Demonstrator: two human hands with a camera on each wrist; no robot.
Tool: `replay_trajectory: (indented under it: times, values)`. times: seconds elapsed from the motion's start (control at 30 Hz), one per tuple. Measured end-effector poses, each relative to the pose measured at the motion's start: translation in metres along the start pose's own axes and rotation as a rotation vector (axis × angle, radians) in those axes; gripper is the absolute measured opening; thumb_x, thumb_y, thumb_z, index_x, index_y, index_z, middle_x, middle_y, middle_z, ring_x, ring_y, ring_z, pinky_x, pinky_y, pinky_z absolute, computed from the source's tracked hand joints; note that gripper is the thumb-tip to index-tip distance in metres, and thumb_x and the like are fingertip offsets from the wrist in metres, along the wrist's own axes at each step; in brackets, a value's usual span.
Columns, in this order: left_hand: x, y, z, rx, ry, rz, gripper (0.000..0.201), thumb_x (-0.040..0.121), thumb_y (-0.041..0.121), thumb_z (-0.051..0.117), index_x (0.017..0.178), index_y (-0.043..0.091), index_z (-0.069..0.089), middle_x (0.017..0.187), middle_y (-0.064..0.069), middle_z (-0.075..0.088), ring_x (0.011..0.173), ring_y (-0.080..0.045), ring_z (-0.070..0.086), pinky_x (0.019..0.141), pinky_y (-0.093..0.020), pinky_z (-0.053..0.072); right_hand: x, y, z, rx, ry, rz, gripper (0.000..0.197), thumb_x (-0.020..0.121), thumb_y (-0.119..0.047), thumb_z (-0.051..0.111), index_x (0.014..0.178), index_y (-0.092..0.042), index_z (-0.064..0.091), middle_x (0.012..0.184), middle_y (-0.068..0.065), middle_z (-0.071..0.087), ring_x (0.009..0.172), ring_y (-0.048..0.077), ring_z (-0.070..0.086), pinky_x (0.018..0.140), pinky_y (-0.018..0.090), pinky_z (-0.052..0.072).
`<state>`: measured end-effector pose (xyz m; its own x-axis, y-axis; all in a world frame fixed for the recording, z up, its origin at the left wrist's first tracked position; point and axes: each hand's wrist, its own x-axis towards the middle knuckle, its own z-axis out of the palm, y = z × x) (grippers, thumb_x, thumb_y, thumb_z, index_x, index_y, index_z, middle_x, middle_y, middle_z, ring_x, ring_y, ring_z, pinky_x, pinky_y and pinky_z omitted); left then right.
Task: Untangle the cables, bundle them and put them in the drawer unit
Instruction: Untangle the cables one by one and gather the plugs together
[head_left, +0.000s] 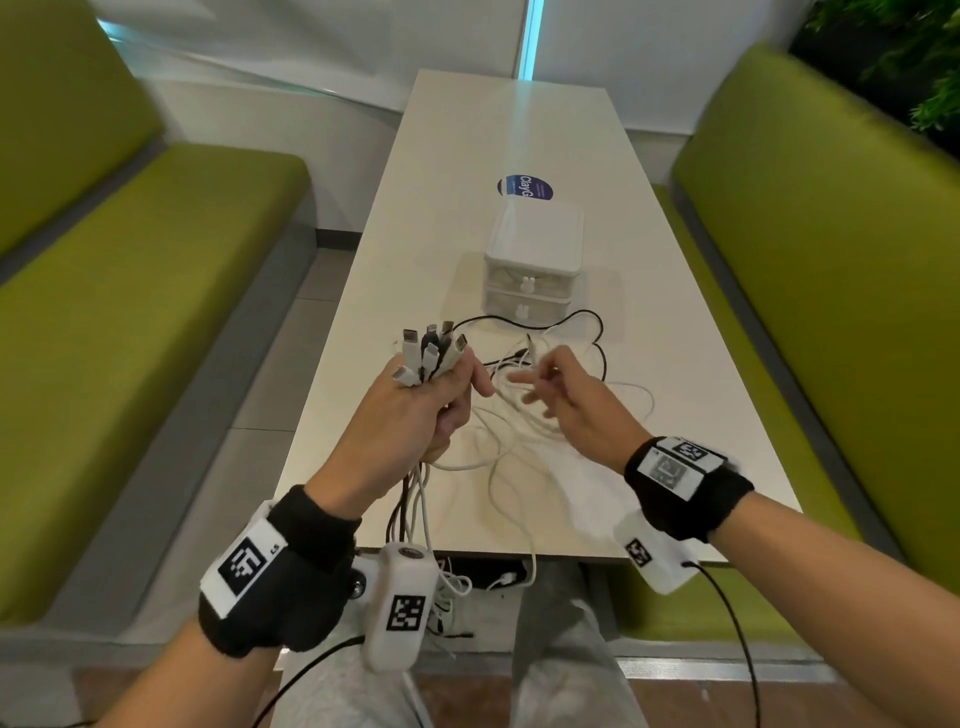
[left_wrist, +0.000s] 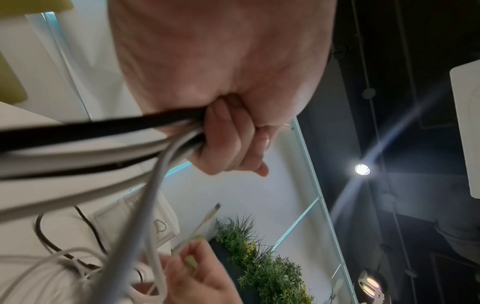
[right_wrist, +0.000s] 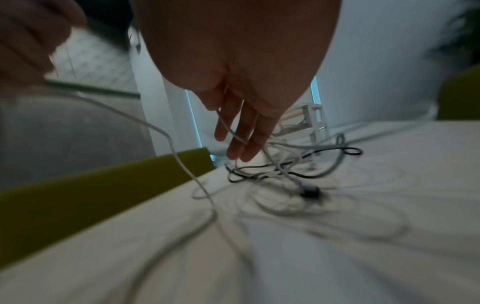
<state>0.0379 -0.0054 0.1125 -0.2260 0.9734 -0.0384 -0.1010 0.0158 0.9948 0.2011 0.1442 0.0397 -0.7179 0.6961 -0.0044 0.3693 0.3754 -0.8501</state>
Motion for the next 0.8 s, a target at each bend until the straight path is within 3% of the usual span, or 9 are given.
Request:
replay_trajectory:
  times: [0.1,0.17,0.27,0.37,0.43,0.5,0.67,0.8]
  values:
    - [0.002,-0.001,0.000,0.005,0.011,0.012,0.037,0.101,0.026,0.043,0.070,0.019,0.062,0.050,0.000,0.032,0.041,-0.011,0.016,0.043,-0.022,0.011,0.001,-0.023,0.014,0.027,-0.211,-0.016,0.014,0.103,-0.011,0.038,0.092,-0.018,0.037,0.114,-0.003,0.070,0.105,0.011,0.065,0.079,0.029,0.048]
    - [0.002,0.000,-0.001,0.003,0.027,0.021,0.037,0.101,0.026,0.043,0.069,0.020,0.062,0.049,0.001,0.031,0.042,-0.010,0.015,0.043,-0.022,0.011,-0.004,-0.026,0.021,-0.123,-0.349,-0.002,0.012,0.104,-0.015,0.038,0.092,-0.019,0.036,0.109,-0.002,0.073,0.099,0.011,0.064,0.082,0.029,0.048]
    - [0.001,0.002,-0.004,0.005,0.054,0.033,0.038,0.100,0.027,0.043,0.068,0.021,0.062,0.049,0.002,0.032,0.042,-0.011,0.016,0.043,-0.022,0.011,-0.013,-0.026,0.023,-0.199,-0.446,0.070,0.011,0.103,-0.018,0.037,0.093,-0.021,0.038,0.093,-0.001,0.075,0.087,0.016,0.063,0.084,0.039,0.052]
    - [0.000,0.001,-0.007,0.004,0.070,0.035,0.038,0.101,0.027,0.043,0.068,0.020,0.062,0.049,0.002,0.032,0.041,-0.010,0.016,0.043,-0.021,0.011,-0.020,-0.029,0.015,-0.038,-0.531,0.242,0.009,0.103,-0.017,0.036,0.096,-0.016,0.041,0.084,0.014,0.073,0.077,0.022,0.069,0.070,0.039,0.055]
    - [0.000,0.000,-0.005,0.002,0.077,0.030,0.039,0.101,0.027,0.043,0.068,0.020,0.062,0.048,0.002,0.032,0.042,-0.010,0.016,0.042,-0.020,0.012,-0.020,-0.031,0.008,0.054,-0.506,0.317,0.008,0.103,-0.015,0.034,0.097,-0.014,0.040,0.086,0.020,0.070,0.077,0.032,0.071,0.064,0.039,0.054]
    - [0.000,-0.001,-0.004,0.014,0.080,0.028,0.036,0.101,0.027,0.043,0.071,0.016,0.061,0.049,0.002,0.033,0.042,-0.011,0.017,0.042,-0.019,0.013,-0.020,-0.031,0.003,0.086,-0.459,0.324,0.008,0.103,-0.014,0.034,0.097,-0.013,0.040,0.093,0.024,0.069,0.081,0.036,0.071,0.067,0.041,0.055]
    - [0.006,-0.016,-0.001,0.064,0.173,0.004,0.035,0.101,0.034,0.045,0.084,0.010,0.064,0.057,0.002,0.033,0.043,-0.009,0.020,0.040,-0.021,0.018,-0.021,-0.028,-0.003,0.052,-0.339,0.199,0.007,0.103,-0.012,0.036,0.097,-0.011,0.040,0.089,0.018,0.070,0.078,0.032,0.070,0.067,0.040,0.054]
    - [0.016,-0.035,-0.001,0.120,0.279,-0.028,0.028,0.101,0.037,0.047,0.093,0.021,0.068,0.063,0.003,0.034,0.044,-0.008,0.023,0.041,-0.023,0.021,-0.021,-0.027,-0.006,0.092,-0.196,0.104,0.010,0.101,-0.008,0.040,0.101,-0.004,0.049,0.085,0.011,0.073,0.075,0.027,0.070,0.064,0.039,0.050]
